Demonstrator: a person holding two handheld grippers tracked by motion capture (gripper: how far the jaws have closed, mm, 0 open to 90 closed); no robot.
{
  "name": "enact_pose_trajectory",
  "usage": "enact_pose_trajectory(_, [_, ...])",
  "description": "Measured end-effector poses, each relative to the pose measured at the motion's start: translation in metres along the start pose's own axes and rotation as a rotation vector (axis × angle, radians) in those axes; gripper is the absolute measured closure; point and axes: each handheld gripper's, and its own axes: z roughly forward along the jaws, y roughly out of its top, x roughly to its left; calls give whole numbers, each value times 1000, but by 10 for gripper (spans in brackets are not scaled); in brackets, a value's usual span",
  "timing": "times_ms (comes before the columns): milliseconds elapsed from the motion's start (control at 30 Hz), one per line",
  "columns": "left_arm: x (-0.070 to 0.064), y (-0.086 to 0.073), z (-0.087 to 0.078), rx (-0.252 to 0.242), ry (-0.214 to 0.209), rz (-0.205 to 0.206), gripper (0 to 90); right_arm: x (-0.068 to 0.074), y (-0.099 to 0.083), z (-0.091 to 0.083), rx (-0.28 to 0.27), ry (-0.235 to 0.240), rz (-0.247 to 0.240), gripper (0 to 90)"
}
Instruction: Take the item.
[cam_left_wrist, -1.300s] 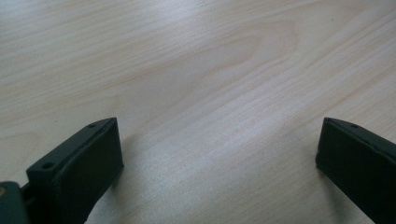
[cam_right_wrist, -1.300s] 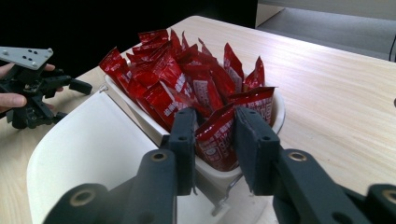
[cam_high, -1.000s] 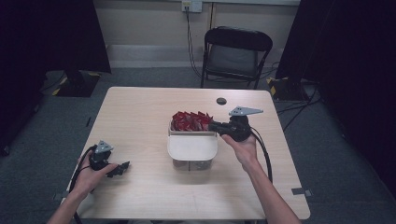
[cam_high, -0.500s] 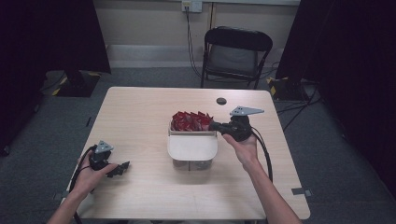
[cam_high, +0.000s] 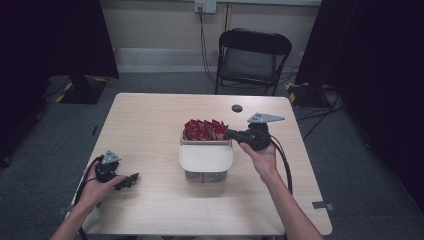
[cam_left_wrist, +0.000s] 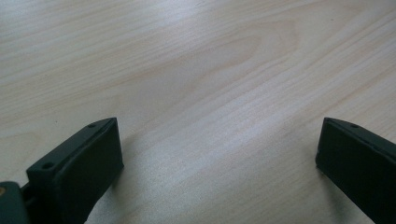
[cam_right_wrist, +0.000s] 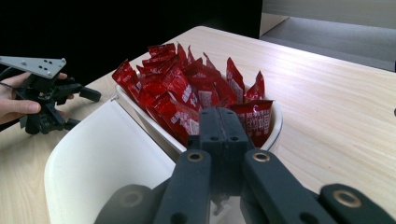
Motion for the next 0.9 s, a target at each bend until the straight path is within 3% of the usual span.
enact_pose_trajectory(900, [0, 0, 0, 0, 0, 0, 0, 7, 13, -14, -67, 18, 3, 900])
